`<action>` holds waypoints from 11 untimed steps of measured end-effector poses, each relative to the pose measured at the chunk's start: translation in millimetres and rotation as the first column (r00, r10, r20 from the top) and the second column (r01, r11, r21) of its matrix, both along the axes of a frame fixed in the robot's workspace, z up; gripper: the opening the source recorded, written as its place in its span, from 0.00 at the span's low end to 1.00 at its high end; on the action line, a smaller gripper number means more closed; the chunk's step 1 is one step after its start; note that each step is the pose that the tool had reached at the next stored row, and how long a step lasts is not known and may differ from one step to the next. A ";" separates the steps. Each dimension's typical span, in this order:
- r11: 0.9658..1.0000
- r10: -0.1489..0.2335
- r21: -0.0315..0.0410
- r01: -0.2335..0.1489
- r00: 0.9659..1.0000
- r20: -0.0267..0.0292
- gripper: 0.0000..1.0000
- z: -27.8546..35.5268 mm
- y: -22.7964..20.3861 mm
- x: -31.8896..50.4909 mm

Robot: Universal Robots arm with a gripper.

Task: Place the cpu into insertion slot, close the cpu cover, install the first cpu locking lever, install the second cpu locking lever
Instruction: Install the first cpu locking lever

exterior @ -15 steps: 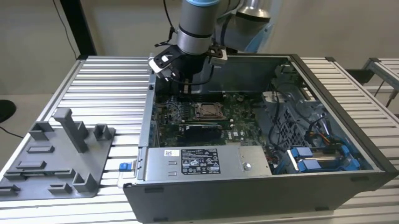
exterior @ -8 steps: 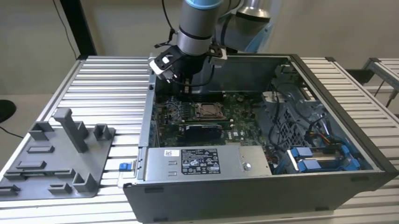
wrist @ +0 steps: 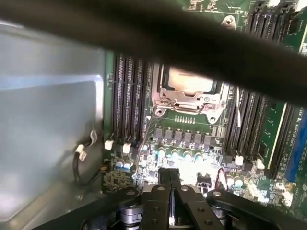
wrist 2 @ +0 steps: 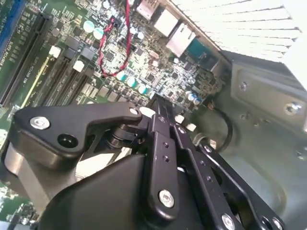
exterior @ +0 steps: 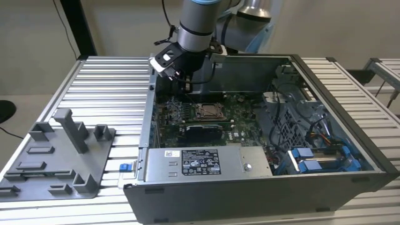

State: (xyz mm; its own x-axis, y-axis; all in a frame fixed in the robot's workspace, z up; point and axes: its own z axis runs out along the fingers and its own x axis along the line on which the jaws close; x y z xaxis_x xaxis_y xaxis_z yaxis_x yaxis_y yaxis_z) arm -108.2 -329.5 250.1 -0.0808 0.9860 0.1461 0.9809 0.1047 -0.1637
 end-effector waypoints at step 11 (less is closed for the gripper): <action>0.996 0.002 0.092 -0.002 1.000 0.000 0.00 1.6 2.2 -10.2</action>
State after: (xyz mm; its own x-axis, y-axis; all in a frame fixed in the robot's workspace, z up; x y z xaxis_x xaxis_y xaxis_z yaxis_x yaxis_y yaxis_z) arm -118.4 -327.3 251.7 -0.0825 0.9683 0.2358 0.9807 0.1210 -0.1538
